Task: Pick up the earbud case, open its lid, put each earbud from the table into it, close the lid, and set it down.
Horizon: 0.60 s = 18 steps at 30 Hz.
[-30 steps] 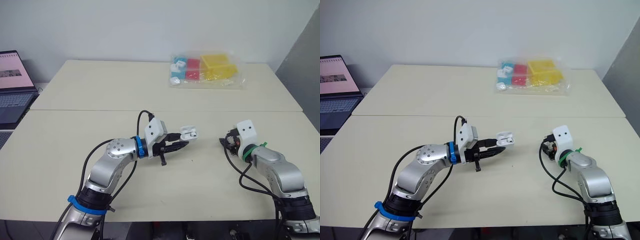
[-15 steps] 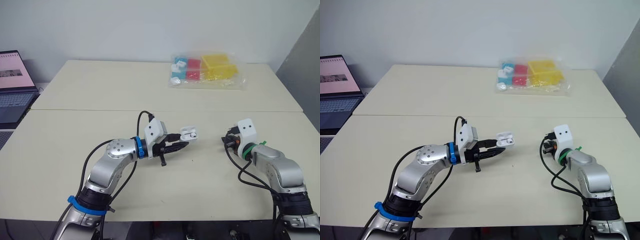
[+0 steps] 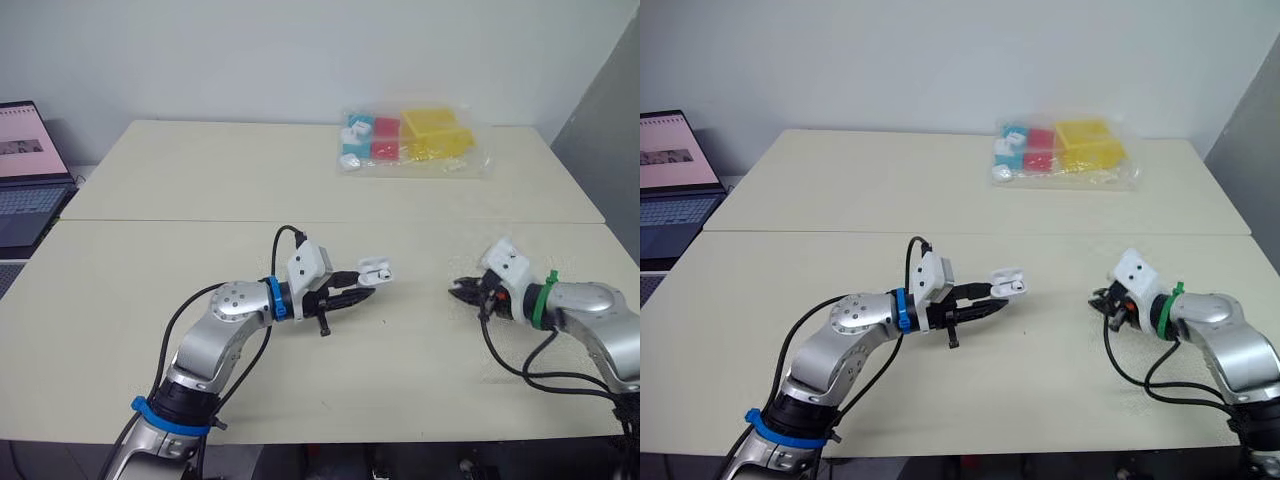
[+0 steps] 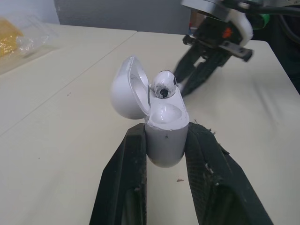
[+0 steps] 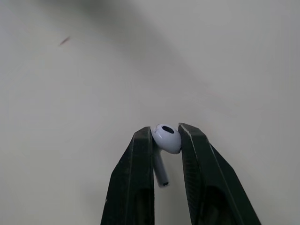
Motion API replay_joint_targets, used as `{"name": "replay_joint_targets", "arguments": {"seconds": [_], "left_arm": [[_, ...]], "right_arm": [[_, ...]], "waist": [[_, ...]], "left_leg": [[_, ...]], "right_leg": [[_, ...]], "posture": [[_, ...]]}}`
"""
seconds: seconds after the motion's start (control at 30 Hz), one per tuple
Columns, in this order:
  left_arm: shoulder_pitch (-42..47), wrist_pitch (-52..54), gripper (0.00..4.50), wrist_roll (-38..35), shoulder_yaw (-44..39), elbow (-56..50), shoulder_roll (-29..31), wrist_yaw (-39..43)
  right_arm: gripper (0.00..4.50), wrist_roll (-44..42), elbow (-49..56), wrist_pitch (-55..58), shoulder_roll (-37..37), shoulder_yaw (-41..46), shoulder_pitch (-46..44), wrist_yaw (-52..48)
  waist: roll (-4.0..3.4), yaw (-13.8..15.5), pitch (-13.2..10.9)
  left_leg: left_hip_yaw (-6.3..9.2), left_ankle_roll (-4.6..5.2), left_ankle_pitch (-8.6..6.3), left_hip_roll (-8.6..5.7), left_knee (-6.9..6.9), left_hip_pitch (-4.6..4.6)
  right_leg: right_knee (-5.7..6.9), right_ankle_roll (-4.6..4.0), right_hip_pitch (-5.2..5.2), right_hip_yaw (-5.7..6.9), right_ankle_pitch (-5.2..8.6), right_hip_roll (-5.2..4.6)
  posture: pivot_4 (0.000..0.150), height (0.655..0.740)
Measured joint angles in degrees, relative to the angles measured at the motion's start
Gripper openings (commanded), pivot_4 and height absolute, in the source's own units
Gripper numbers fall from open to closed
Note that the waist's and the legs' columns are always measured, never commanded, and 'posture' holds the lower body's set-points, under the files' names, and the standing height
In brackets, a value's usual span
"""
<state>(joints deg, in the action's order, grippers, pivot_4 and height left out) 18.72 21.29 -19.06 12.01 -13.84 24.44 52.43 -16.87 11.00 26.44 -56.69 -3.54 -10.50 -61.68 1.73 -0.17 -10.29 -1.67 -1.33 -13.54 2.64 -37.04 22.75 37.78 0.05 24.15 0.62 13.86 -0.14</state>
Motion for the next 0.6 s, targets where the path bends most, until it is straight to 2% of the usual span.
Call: {"name": "replay_joint_targets", "arguments": {"seconds": [0.1, 0.2, 0.37, 0.6], "left_arm": [[-1.2, 1.04, 0.78, -0.03, 0.0, -0.95, 0.43, -0.62], [-1.93, 1.79, 0.78, -0.17, -0.06, -2.56, 0.67, -0.82], [-3.7, 3.39, 0.78, -0.64, -0.1, -5.13, 1.33, -1.8], [-4.65, 4.63, 0.78, -1.2, -0.11, -6.57, 2.27, -2.34]], "right_arm": [[0.42, 1.74, -4.46, -9.79, -5.19, -1.97, -0.06, -10.84], [0.42, 5.8, -9.19, -14.46, -8.49, -5.26, -2.32, -16.38], [0.42, 12.63, -16.67, -21.97, -8.75, -9.9, -7.59, -21.09], [0.42, 14.89, -17.93, -22.39, -7.48, -11.36, -9.96, -23.06]], "waist": [[0.01, -0.15, -0.01], [0.02, -0.15, -0.02], [0.01, -0.22, -0.02], [0.0, -0.09, -0.02]], "left_leg": [[-0.05, 0.0, 0.0, 0.0, -0.04, -0.06], [-0.06, 0.0, 0.0, 0.0, -0.04, -0.14], [-0.06, -0.01, 0.01, 0.03, 0.0, -0.21], [-0.08, -0.01, 0.01, 0.01, -0.03, -0.19]], "right_leg": [[0.05, 0.01, -0.02, -0.03, -0.01, -0.02], [0.12, 0.0, -0.04, -0.03, 0.0, -0.01], [0.19, -0.05, -0.03, -0.04, 0.03, 0.01], [0.18, -0.05, -0.04, -0.06, 0.03, -0.03]], "posture": [[0.15, 0.7387], [0.15, 0.7387], [0.15, 0.7387], [0.15, 0.7387]]}}
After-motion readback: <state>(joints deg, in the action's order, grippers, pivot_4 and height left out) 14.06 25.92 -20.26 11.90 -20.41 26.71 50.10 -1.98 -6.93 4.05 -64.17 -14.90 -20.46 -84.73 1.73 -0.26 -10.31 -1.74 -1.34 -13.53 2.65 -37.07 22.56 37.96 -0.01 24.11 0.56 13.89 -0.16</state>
